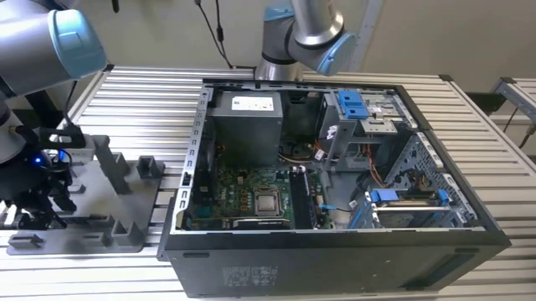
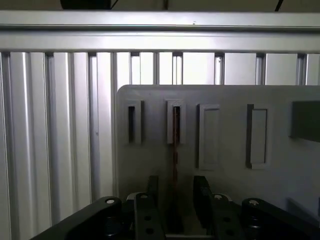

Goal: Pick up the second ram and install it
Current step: 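Pick up the second ram and move it above second insertion slot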

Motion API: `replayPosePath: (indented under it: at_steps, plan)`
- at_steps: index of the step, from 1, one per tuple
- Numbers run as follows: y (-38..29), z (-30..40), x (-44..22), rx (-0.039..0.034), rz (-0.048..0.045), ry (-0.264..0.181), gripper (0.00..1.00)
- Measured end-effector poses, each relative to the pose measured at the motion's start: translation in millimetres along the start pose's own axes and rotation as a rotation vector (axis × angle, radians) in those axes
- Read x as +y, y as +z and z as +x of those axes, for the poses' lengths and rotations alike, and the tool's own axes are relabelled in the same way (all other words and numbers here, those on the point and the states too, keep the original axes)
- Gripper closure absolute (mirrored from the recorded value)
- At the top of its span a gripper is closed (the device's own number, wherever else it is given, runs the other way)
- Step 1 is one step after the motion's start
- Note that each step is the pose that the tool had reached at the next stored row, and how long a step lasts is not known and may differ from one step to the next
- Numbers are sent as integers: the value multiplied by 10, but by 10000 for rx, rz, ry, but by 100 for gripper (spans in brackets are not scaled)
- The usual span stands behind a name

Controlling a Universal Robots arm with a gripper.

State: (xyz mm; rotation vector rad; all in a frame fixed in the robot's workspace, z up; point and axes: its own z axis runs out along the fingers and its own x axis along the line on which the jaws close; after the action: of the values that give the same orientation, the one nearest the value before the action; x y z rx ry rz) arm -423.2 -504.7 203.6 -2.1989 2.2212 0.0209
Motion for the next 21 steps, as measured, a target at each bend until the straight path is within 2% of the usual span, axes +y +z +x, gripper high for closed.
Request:
replayPosePath:
  at_steps: [4,7,14,15,17,18,19,21]
  plan:
    - [48,2,16,-14,-1,-115,58]
    - [84,3,37,-26,56,-163,58]
    - [86,2,39,-24,54,-163,58]
    - [87,2,39,-23,54,-163,60]
    - [88,2,39,-23,54,-163,73]
    - [89,2,39,-24,55,-163,73]
    - [88,2,39,-23,54,-163,79]
    - [89,2,39,-24,54,-163,79]
